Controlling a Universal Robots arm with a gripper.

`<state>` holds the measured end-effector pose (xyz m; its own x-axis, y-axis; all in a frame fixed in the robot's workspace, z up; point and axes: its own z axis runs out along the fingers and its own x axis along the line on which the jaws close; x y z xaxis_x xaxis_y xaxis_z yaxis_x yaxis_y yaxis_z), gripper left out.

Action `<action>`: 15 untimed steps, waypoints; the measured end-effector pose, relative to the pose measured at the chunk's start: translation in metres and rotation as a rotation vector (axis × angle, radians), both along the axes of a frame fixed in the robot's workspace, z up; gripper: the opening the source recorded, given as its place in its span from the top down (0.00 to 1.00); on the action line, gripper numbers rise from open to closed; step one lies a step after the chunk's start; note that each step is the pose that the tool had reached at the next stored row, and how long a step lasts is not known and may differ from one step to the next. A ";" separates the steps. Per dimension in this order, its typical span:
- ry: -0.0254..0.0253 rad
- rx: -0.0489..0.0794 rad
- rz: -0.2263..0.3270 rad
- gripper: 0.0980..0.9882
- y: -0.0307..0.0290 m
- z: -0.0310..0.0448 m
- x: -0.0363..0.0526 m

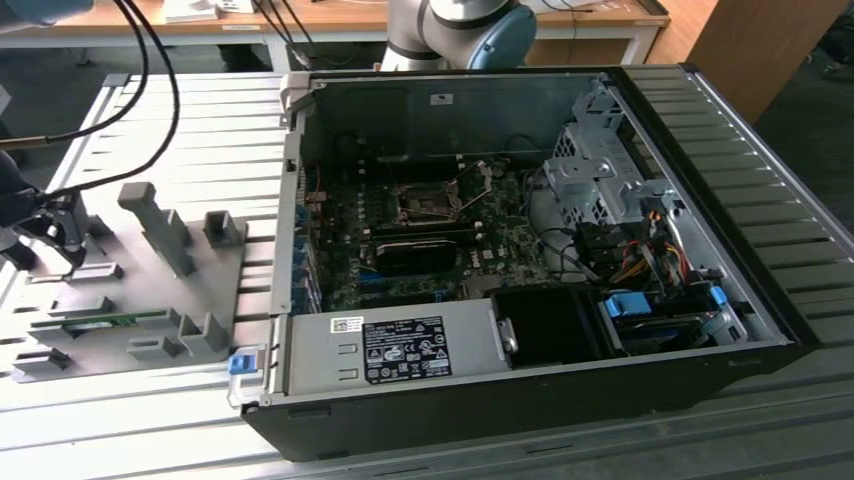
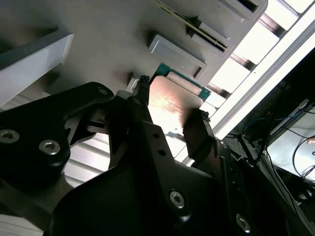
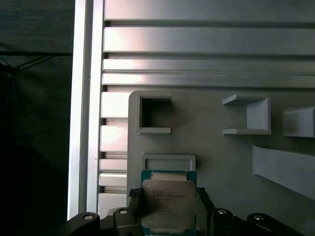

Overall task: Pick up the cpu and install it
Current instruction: 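Pick up the cpu and move it towards the insertion slot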

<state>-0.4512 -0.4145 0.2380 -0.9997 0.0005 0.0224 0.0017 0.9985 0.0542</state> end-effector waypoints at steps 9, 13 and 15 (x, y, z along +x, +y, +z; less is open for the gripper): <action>0.0000 0.000 0.000 0.52 0.0000 0.0085 0.0000; -0.0004 0.000 0.000 0.52 0.0000 0.0131 0.0000; -0.0007 0.000 0.000 0.52 0.0000 0.0155 0.0000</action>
<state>-0.4512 -0.4145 0.2535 -0.9998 0.0004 0.0217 0.0016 0.9985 0.0541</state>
